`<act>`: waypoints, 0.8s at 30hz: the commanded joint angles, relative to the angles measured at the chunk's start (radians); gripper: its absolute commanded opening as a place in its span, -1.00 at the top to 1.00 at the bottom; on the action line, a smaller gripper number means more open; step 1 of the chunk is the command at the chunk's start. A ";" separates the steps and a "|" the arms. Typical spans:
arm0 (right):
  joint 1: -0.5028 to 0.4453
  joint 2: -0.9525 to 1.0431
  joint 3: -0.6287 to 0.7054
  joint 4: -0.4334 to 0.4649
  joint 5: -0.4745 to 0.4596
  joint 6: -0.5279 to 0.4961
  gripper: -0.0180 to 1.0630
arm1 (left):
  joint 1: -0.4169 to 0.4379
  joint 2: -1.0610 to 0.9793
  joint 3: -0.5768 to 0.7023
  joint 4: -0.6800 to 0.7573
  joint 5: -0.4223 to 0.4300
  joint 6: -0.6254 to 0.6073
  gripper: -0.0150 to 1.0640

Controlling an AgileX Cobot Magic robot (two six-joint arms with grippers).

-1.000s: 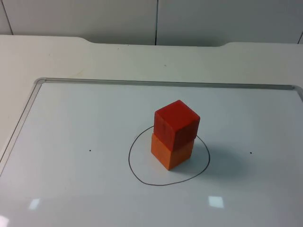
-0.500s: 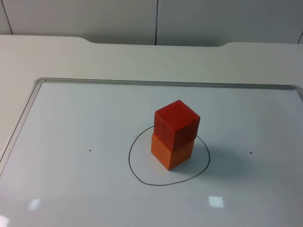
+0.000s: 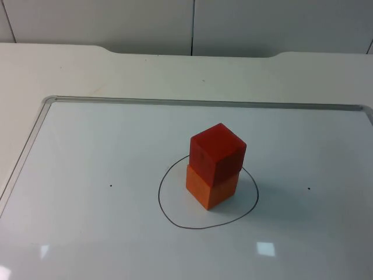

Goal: Pick up one cube with the left hand and another cube with the right hand. First place the cube in the right hand at the target position, then stack the cube in the left hand on top.

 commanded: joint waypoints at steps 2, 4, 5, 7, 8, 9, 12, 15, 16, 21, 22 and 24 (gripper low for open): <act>0.005 0.000 0.006 -0.050 -0.016 0.045 -0.99 | 0.005 -0.006 0.012 -0.009 -0.038 -0.007 -0.98; 0.005 0.000 0.006 -0.082 -0.016 0.083 -0.99 | 0.005 -0.010 0.012 -0.009 -0.046 -0.014 -0.98; 0.005 0.000 0.006 -0.107 -0.016 0.102 -0.99 | 0.005 -0.015 0.012 -0.009 -0.051 -0.014 -0.98; 0.005 -0.012 0.006 -0.147 -0.042 0.091 -0.99 | 0.005 -0.024 0.012 -0.009 -0.059 -0.014 -0.98; 0.005 -0.012 0.006 -0.147 -0.042 0.091 -0.99 | 0.005 -0.024 0.012 -0.009 -0.059 -0.014 -0.98; 0.005 -0.018 0.006 -0.151 -0.058 0.091 -0.99 | 0.005 -0.029 0.012 -0.009 -0.064 -0.014 -0.98; 0.005 -0.051 0.006 -0.151 -0.112 0.091 -0.99 | 0.003 -0.041 0.012 -0.009 -0.133 -0.014 -0.98; 0.005 -0.070 0.006 -0.151 -0.156 0.091 -0.99 | 0.003 -0.053 0.012 -0.044 -0.150 -0.015 -0.98; 0.005 -0.080 0.006 -0.151 -0.177 0.094 -0.99 | 0.003 -0.058 0.012 -0.067 -0.152 -0.015 -0.98; 0.005 -0.110 0.006 -0.146 -0.156 0.164 -0.99 | 0.003 -0.067 0.012 -0.099 -0.080 -0.015 -0.98; 0.005 -0.110 0.006 -0.146 -0.125 0.164 -0.99 | 0.003 -0.069 0.012 -0.099 -0.065 -0.015 -0.98; 0.005 -0.115 0.006 -0.148 -0.038 0.161 -0.99 | 0.003 -0.083 0.016 -0.099 -0.037 0.021 -0.98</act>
